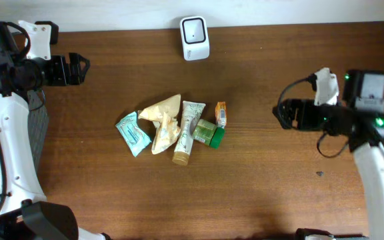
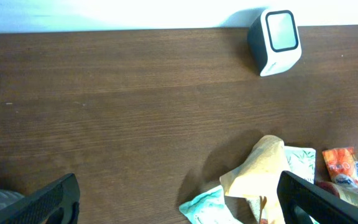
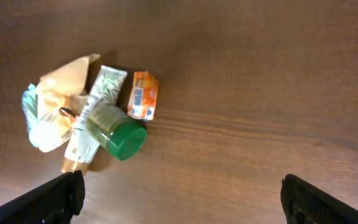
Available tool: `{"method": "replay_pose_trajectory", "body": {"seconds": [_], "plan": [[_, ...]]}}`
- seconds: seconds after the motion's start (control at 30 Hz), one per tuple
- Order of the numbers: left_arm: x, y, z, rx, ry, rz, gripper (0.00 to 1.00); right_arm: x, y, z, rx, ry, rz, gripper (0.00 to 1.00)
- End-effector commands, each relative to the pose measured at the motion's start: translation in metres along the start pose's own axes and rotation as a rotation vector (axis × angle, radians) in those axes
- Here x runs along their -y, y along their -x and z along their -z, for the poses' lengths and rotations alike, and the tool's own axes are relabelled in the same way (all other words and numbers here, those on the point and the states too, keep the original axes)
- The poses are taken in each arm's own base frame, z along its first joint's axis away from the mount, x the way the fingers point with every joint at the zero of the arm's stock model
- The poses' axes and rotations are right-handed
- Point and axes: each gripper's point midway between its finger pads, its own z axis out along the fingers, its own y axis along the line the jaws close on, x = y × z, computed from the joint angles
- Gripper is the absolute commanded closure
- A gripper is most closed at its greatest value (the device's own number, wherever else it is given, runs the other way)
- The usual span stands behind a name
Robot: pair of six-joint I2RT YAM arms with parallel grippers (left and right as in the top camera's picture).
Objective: Scan the item barcode
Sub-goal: 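Withdraw the left gripper and move the right gripper over the items, then lower the right gripper onto the green-lidded jar and grasp it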
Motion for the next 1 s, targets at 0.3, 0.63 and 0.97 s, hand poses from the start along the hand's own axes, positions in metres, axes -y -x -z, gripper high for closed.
{"method": "replay_pose_trajectory", "body": {"seconds": [0.3,0.63,0.97], "plan": [[0.001,0.003,0.0,0.008,-0.01,0.007,0.01,-0.068,-0.054,-0.145,-0.403,0.151,-0.135,0.17],[0.001,0.003,0.0,0.007,-0.009,0.007,0.01,-0.078,-0.066,-0.172,-0.454,0.071,-0.178,0.12],[0.001,0.003,0.0,0.008,-0.01,0.007,0.01,-0.067,-0.091,-0.209,-0.571,0.299,-0.101,0.01]]}}
